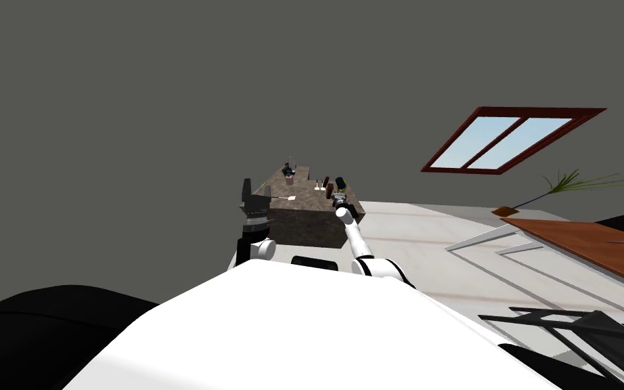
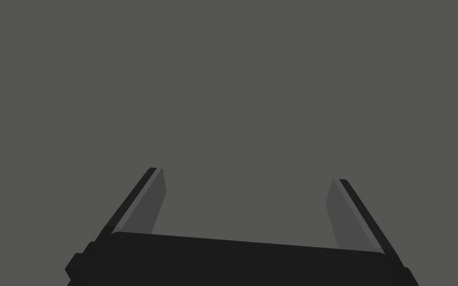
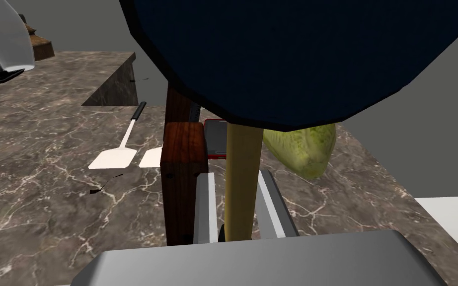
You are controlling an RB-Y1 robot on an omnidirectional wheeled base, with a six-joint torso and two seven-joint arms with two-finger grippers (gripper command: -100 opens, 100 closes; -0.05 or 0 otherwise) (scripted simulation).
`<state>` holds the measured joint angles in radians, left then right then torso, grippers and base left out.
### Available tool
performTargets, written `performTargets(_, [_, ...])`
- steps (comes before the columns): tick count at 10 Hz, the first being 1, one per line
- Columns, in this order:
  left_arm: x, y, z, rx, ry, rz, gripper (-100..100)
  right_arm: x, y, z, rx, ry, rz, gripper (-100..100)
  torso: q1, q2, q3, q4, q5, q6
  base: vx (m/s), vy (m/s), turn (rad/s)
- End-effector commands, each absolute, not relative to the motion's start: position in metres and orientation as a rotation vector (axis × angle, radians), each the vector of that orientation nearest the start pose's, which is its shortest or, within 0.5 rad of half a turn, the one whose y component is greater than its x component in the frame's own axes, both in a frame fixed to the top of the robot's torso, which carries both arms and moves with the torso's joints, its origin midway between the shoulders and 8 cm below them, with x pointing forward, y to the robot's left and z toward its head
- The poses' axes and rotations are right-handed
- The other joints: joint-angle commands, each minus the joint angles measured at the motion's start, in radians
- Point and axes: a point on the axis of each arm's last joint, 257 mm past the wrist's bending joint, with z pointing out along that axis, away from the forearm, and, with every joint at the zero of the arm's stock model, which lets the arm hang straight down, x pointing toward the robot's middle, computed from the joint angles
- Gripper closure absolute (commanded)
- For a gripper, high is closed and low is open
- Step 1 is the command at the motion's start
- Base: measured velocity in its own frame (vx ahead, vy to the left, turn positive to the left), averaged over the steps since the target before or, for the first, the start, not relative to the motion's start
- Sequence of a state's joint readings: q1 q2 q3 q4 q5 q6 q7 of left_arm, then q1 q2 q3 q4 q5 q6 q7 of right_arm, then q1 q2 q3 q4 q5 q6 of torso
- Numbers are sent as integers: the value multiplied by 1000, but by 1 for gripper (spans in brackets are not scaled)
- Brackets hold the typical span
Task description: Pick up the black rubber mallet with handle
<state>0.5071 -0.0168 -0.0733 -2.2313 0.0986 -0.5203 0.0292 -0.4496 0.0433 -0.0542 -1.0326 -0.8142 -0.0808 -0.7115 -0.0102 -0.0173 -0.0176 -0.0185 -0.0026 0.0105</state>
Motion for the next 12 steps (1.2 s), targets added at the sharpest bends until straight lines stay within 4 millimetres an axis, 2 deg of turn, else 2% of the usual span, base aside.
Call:
performTargets(1, [351, 271, 3, -784, 550, -1450, 0, 633, -151, -247, -2282, -109, -2105, 100, 0, 0, 0, 0, 0, 0, 83, 60, -127])
performTargets(3, [351, 271, 4, -783, 550, -1450, 0, 633, -154, -228, -2242, -99, -2150, 100, -1, -2, -2, -2, 0, 0, 24, 16, 16])
performTargets(4, [351, 271, 4, -783, 550, -1450, 0, 620, -141, -246, -2261, -155, -2087, 100, -3, 0, -1, -1, 0, 0, 70, 37, -197])
performTargets(5, [351, 271, 3, -784, 550, -1450, 0, 614, -148, -244, -2255, -139, -2103, 100, -2, -2, -2, -2, 0, 1, 83, 52, -134])
performTargets(6, [351, 271, 3, -783, 550, -1450, 0, 615, -149, -230, -2226, -135, -2133, 100, -1, -4, -4, -3, 0, 0, 37, 28, -6])
performTargets(7, [351, 271, 4, -783, 550, -1450, 0, 601, -135, -249, -2248, -191, -2064, 100, -1, -3, -3, -3, 0, -1, 86, 65, -173])
performTargets(8, [351, 271, 3, -784, 550, -1450, 0, 596, -140, -249, -2249, -179, -2070, 100, 1, -5, -4, -4, 0, 0, 93, 68, -133])
performTargets(9, [351, 271, 4, -783, 550, -1450, 0, 595, -142, -234, -2218, -172, -2106, 100, 0, -6, -6, -6, 0, 0, 35, 25, -10])
performTargets(10, [351, 271, 4, -783, 550, -1450, 0, 580, -128, -250, -2233, -225, -2040, 100, -2, -4, -5, -5, -1, -1, 65, 40, -180])
performTargets(11, [351, 271, 3, -783, 550, -1450, 0, 575, -134, -247, -2227, -210, -2055, 100, -1, -5, -6, -6, -1, 0, 77, 58, -126])
performTargets(12, [351, 271, 4, -783, 550, -1450, 0, 575, -135, -234, -2201, -206, -2085, 100, -1, -6, -7, -7, -1, -1, 35, 30, -7])
